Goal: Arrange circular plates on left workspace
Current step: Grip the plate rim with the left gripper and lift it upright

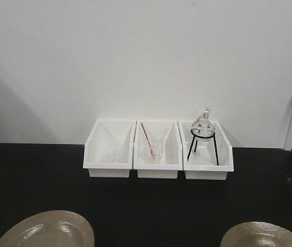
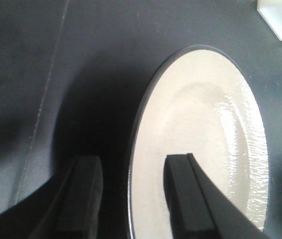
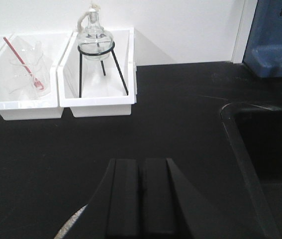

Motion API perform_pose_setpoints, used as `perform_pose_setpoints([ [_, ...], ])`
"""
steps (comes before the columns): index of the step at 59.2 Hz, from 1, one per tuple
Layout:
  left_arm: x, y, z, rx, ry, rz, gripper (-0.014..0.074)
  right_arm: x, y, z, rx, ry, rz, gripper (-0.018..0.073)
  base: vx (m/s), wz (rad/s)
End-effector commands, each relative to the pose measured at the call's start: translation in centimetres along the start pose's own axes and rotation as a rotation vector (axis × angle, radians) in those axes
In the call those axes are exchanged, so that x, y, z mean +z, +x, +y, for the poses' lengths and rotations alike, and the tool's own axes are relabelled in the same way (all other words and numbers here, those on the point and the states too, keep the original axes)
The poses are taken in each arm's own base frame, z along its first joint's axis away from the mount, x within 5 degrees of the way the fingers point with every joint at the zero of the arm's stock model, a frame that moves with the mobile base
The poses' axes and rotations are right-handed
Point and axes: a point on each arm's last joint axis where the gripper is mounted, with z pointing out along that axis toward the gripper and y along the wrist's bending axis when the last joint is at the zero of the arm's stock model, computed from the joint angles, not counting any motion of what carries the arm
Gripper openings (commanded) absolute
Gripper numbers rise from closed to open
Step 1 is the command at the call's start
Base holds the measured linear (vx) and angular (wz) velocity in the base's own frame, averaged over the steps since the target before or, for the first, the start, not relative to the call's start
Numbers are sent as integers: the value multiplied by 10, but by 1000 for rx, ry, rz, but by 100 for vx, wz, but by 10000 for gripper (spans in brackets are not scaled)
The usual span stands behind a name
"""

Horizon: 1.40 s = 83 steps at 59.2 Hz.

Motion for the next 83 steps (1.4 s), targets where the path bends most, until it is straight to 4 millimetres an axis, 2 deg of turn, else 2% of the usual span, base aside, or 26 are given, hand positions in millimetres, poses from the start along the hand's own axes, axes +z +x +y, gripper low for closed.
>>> perform_pose_setpoints([
  [1,-2,-9,-17,22,70,-30,431,-6,-20,2,-18,-8,-123,0,0,0],
  [32,32,4,-17,40,182,84,428,-5,-20,2,-18,-8,-121,0,0,0],
  [37,38,6,-18,58,195,102,405,-5,-20,2,-18,-8,-122,0,0,0],
  [42,39,7,-17,53,196,105,320,-5,-20,2,-18,-8,-122,0,0,0],
  [53,39,7,-17,51,196,104,-10,-5,-20,2,-18,-8,-124,0,0,0],
  [63,37,5,-25,8,289,87,-6,-5,-20,2,-18,-8,-125,0,0,0],
  [73,35,-6,-45,-89,479,-15,-4,-5,-20,2,-18,-8,-125,0,0,0],
  [83,52,-6,-73,-105,549,-35,-1,-5,-20,2,-18,-8,-125,0,0,0],
])
